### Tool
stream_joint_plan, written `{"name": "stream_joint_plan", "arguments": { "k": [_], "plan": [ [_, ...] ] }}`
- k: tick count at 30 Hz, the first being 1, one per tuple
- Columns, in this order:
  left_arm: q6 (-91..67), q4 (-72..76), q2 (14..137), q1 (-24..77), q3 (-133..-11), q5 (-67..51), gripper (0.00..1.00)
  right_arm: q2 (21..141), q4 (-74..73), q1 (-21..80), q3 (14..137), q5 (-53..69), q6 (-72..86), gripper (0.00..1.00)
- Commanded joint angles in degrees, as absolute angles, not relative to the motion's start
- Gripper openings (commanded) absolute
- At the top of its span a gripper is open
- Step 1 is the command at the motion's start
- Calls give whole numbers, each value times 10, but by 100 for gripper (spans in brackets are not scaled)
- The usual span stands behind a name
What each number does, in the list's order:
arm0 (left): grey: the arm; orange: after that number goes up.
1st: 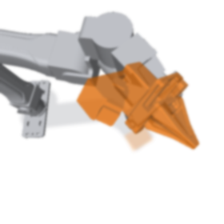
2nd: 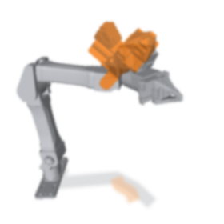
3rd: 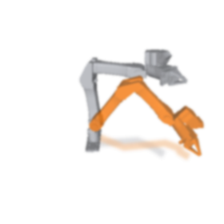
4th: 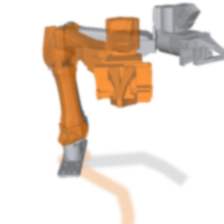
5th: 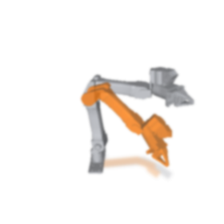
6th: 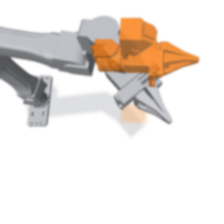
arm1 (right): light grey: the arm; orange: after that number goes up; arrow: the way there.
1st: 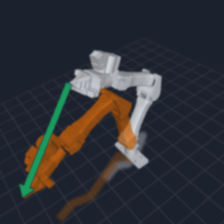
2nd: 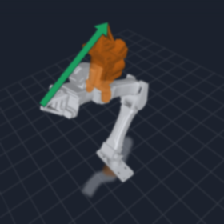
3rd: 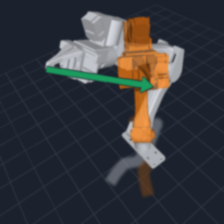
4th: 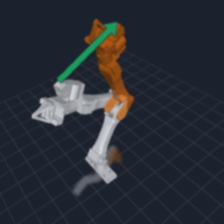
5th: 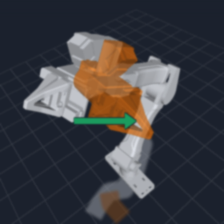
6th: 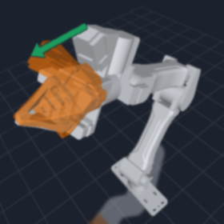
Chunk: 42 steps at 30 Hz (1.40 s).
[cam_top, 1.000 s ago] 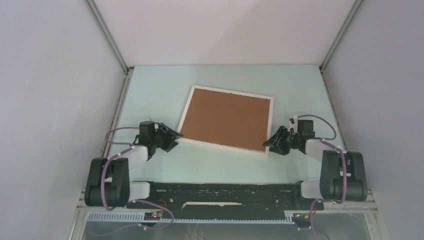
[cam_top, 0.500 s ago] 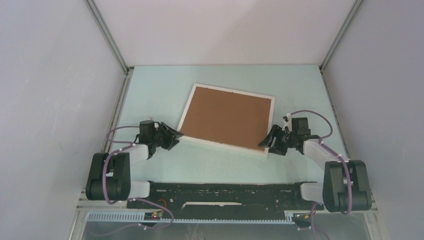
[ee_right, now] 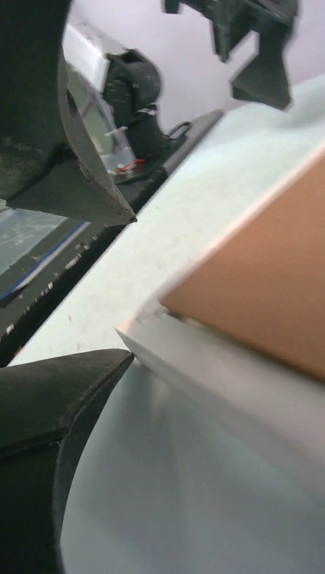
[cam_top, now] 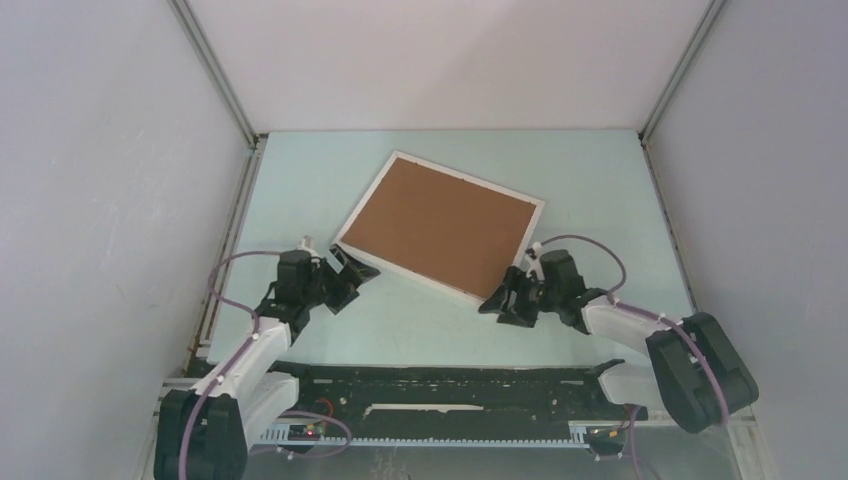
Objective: Put the photo into the frame
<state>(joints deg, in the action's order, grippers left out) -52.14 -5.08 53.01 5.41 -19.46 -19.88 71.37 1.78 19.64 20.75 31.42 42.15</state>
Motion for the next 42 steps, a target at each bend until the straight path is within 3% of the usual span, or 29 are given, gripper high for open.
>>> {"name": "stream_joint_plan", "arguments": {
  "k": [1,4,8,11,14,17,20,24,27,32,36,42],
  "plan": [
    [-581,-33,514,91,-158,-215,100,725,149,294,229,328,524,75],
    [-581,-37,525,91,-170,-203,100,701,45,282,270,338,450,76],
    [-579,-21,553,91,-187,-206,100,658,-155,214,372,238,302,89],
    [-588,13,588,93,-189,-227,100,696,-154,145,450,212,253,93],
    [-605,55,624,100,-189,-242,100,806,-106,90,552,209,238,94],
    [-611,90,668,118,-199,-246,100,979,-120,63,729,232,199,94],
    [-610,116,714,131,-218,-248,100,1199,-259,37,981,289,181,92],
    [-626,160,772,139,-231,-251,100,1363,-377,29,1210,334,191,89],
    [-634,183,813,146,-245,-254,100,1380,-335,35,1204,361,214,89],
    [-640,201,856,155,-266,-244,100,1343,-245,40,1067,370,252,88],
    [-637,201,872,156,-277,-238,100,1280,-145,36,872,416,312,85],
    [-601,166,900,153,-324,-243,100,1095,22,36,570,417,379,85]
  ]
}}
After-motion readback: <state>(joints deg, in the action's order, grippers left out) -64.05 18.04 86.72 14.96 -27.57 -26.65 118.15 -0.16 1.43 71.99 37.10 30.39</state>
